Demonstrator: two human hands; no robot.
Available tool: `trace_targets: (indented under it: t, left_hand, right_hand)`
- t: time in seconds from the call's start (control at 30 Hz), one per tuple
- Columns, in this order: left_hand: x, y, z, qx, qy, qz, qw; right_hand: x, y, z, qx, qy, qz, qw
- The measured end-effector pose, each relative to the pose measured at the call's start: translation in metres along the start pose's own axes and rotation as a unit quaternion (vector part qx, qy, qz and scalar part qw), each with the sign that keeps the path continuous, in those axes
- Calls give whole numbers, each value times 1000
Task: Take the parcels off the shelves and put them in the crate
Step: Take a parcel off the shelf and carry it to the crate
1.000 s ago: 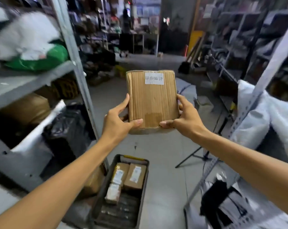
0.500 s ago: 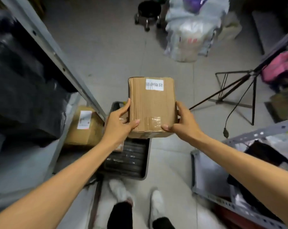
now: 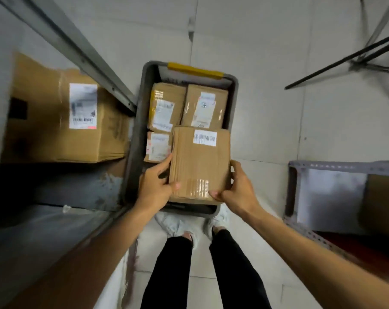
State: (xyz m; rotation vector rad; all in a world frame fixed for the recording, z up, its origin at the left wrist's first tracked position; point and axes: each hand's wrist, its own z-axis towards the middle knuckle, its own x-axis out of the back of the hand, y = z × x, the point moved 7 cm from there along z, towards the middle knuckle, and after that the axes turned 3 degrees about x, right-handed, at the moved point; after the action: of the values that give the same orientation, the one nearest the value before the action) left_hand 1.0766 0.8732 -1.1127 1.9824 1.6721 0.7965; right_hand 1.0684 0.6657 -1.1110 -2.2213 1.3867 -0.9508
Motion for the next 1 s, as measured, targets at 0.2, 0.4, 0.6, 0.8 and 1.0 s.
trace_targets:
  t: [0.2,0.4,0.6,0.8,1.0]
  left_hand:
    - [-2,-84,37,69,12,3,998]
    - [-15,-119,86,112,-41,36,992]
    - [-26,-143,140,121,-86,52,988]
    - [-33,-159,177,126,-77,30,989]
    - [-30,-160,186,144,-75,102,981]
  right_hand:
    - [-56,58,34,-52,-22,-13,998]
    - [-82,85,82,-81,-31,-15,996]
    - [-101,116,134,-90,-9,-44,995]
    - [-114,140,175,-98,24,-9,995]
    - [-118,139,191,-96,10,-45,994]
